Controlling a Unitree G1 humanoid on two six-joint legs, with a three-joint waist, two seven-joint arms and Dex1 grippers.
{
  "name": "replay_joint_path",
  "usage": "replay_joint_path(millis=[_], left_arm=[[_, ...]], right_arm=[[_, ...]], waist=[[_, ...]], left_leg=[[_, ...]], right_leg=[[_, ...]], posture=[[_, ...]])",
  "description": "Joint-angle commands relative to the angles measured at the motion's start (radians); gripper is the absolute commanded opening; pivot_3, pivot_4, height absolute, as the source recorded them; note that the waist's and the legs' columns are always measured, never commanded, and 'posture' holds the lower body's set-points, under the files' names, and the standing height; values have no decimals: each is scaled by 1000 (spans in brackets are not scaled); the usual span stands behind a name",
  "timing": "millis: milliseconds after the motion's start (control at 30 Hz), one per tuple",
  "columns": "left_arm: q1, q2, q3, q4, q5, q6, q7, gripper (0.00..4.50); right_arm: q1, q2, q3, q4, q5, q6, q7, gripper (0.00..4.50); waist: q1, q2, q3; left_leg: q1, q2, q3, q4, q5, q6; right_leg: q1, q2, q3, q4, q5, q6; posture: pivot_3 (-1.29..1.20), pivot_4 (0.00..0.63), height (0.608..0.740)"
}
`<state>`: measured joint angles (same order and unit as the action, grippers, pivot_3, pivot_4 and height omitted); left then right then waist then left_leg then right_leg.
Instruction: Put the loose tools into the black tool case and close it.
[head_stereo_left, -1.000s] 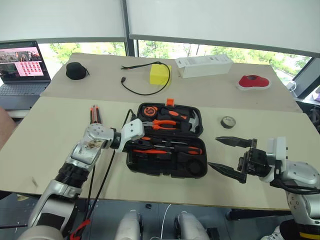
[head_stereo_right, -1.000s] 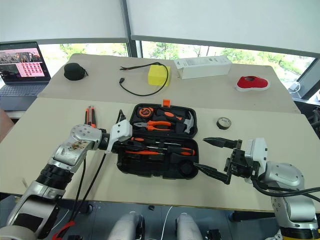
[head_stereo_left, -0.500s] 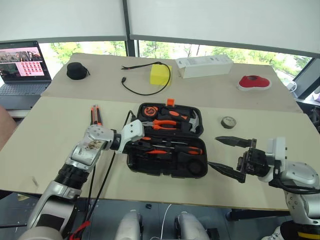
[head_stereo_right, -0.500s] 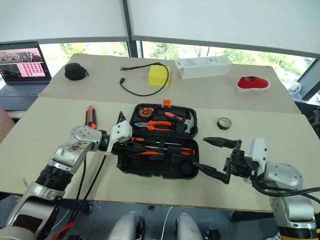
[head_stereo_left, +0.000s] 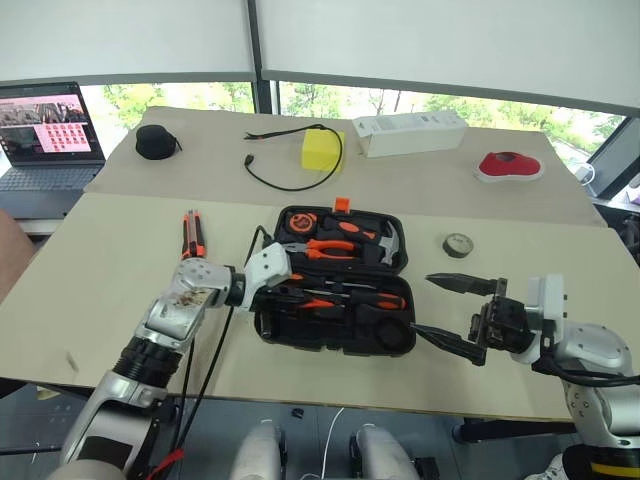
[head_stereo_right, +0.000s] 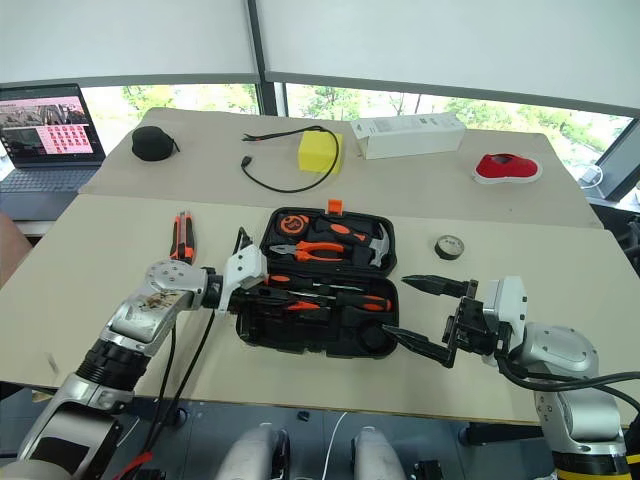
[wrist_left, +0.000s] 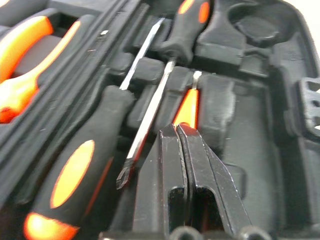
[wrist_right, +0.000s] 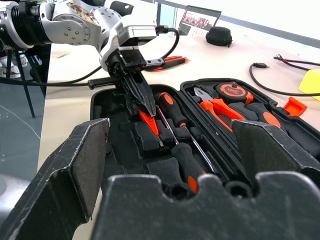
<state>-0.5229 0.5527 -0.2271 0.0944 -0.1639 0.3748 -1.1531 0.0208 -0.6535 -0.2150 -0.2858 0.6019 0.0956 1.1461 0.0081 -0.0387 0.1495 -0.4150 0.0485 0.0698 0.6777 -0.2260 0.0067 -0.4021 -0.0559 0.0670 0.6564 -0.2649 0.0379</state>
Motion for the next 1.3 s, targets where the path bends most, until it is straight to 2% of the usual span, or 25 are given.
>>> replay_joint_path(millis=[33, 133, 233, 333, 367, 400, 567, 700, 833, 967, 1067, 1200, 1300], left_arm=[[73, 8, 139, -75, -103, -33, 27, 76], [216, 33, 298, -170, -190, -75, 49, 76], [401, 37, 488, -271, -285, -119, 72, 813], [586, 34, 685, -294, -312, -169, 128, 1987], [633, 27, 738, -294, -321, -176, 150, 2227], [681, 17, 794, -287, -322, -191, 181, 2698], [852, -53, 992, -239, -316, -226, 349, 4365], [899, -88, 1030, -250, -317, -185, 463, 4440], [843, -54, 975, -341, -366, 38, 608, 4440], [643, -7, 927, -414, -458, 304, 788, 4440], [403, 9, 795, -376, -415, 457, 931, 4440], [223, -14, 690, -273, -328, 504, 1042, 4440], [79, -62, 599, -111, -244, 447, 1098, 4440]], right_arm=[[-10, 5, -20, -4, 3, -35, -2, 4500], [-13, 5, -34, 14, 8, -54, 9, 4500], [-17, -5, -54, 64, 4, -87, 31, 4500], [-22, 0, -72, 133, -19, -157, 52, 4500], [-24, 5, -77, 153, -25, -180, 58, 4500], [-25, 10, -81, 174, -32, -206, 62, 4500], [-14, 34, -97, 256, -29, -291, 84, 4500], [-9, 39, -103, 281, 5, -268, 86, 4500], [-19, 36, -84, 250, 14, -255, 98, 4500], [-57, 46, -59, 182, 36, -214, 63, 4500], [-114, 69, -21, 112, 58, -161, 13, 4500], [-140, 83, 6, 71, 75, -106, -12, 4500], [-166, 103, 17, 59, 79, -86, -39, 4500]], waist=[[-7, 0, 0], [-19, 0, 0], [-25, 0, 0], [-23, 0, 0], [-23, 0, 0], [-23, 0, 0], [-15, 0, 0], [-15, -1, 0], [-6, -1, 0], [-3, -1, 0], [-8, -2, 0], [-13, -2, 0], [-19, -3, 1]], left_leg=[[0, 0, 0, 0, 0, 0], [-1, 1, -4, -1, 0, 0], [0, 2, -6, -2, 0, 0], [1, 2, -5, -2, 0, 0], [1, 2, -5, -2, 0, 0], [1, 2, -5, -2, 0, 0], [2, 2, -5, -2, 0, 0], [3, 2, -4, -2, 0, 0], [3, 2, -4, -2, 0, 0], [5, 2, -5, -1, 0, 0], [7, 1, -5, -1, 0, 0], [9, 0, -6, -2, 0, -1], [8, 0, -6, -4, -1, -1]], right_leg=[[0, 0, 0, 0, 0, 0], [-2, 0, 1, 0, 0, 0], [-2, -1, 1, 0, 0, 0], [-1, -2, 1, 0, 0, 0], [-1, -3, 1, 0, 0, 0], [-1, -3, 1, 0, 0, 0], [1, -4, 0, -1, 0, 0], [1, -4, 0, -1, 0, 0], [1, -4, -1, -1, 0, -1], [3, -3, -1, 1, 0, -1], [5, -3, 0, 1, 0, -1], [7, -2, 0, 0, 0, -1], [6, -2, 0, -1, 0, -1]], posture=[[0, 150, 740], [0, 150, 740], [0, 150, 740], [0, 150, 740], [0, 150, 740], [0, 150, 740], [0, 150, 740], [0, 150, 740], [0, 150, 740], [0, 150, 740], [0, 150, 740], [0, 150, 740], [0, 150, 740]])
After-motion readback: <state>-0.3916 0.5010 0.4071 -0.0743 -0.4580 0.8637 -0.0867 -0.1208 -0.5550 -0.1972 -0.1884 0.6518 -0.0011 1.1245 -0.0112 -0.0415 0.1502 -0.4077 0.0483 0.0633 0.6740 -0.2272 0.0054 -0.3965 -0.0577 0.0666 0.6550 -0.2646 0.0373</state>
